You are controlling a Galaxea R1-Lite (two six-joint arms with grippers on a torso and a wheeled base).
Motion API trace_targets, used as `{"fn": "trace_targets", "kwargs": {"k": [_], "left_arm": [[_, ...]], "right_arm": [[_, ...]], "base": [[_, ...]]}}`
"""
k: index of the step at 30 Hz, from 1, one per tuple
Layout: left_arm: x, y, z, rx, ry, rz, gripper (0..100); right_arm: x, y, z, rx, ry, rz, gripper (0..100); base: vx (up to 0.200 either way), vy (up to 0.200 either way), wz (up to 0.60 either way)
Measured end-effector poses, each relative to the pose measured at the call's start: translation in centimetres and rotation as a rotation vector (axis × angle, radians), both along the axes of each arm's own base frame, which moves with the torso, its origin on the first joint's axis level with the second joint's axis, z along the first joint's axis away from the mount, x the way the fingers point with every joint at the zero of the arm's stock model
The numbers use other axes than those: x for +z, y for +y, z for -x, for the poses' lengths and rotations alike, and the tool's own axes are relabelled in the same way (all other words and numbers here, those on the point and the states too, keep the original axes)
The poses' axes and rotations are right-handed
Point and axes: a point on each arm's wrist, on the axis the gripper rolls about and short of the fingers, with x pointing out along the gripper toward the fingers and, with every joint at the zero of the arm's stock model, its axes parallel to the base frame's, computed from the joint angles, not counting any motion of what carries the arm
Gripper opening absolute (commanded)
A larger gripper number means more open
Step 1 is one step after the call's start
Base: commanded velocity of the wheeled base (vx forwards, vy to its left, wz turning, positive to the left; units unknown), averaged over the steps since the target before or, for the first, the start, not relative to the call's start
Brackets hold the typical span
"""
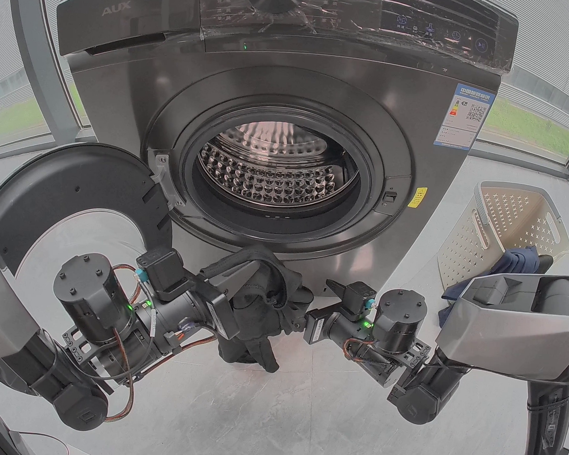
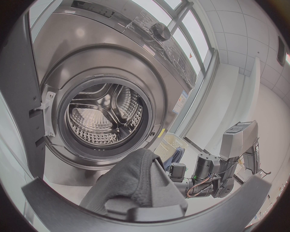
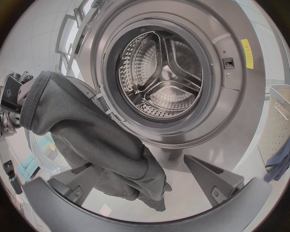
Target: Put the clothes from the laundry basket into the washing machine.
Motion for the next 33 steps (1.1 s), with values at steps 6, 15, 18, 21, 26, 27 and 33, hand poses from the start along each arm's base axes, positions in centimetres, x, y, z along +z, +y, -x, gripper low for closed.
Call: {"fn": "trace_targets", "kwargs": {"k": [6, 15, 18, 21, 26, 27, 33], "left_arm": [[-0.1, 0.0, 0.0, 0.000, 0.003, -0.002, 0], [-0.2, 0.0, 0.1, -0.002, 0.006, -0.004, 0], [-0.1, 0.0, 0.1, -0.004, 0.005, -0.004, 0], [-0.1, 0.0, 0.1, -0.005, 0.003, -0.002, 0], [0.0, 0.1, 0.2, -0.007, 0.000, -0.001, 0], [0.0, 0.1, 0.2, -0.007, 0.000, -0.001, 0], [0.0, 0.0, 0.2, -0.006, -0.002, -0.004, 0]], "right_arm": [[0.5, 0.8, -0.5, 0.009, -0.027, -0.021, 100], [1.1, 0.6, -2.0, -0.019, -0.061, -0.041, 100], [0.6, 0.5, -2.4, -0.019, -0.059, -0.033, 100], [-0.2, 0.6, -2.8, -0.015, -0.050, -0.022, 100], [-1.2, 0.5, -3.5, -0.022, -0.043, -0.012, 100], [-1.3, 0.6, -3.5, -0.020, -0.044, -0.011, 100], [-1.3, 1.2, -3.2, 0.020, -0.055, -0.015, 100]], "base": [[0.000, 0.000, 0.00], [0.000, 0.000, 0.00], [0.000, 0.000, 0.00], [0.000, 0.000, 0.00], [0.000, 0.000, 0.00], [0.000, 0.000, 0.00], [0.000, 0.000, 0.00]]}}
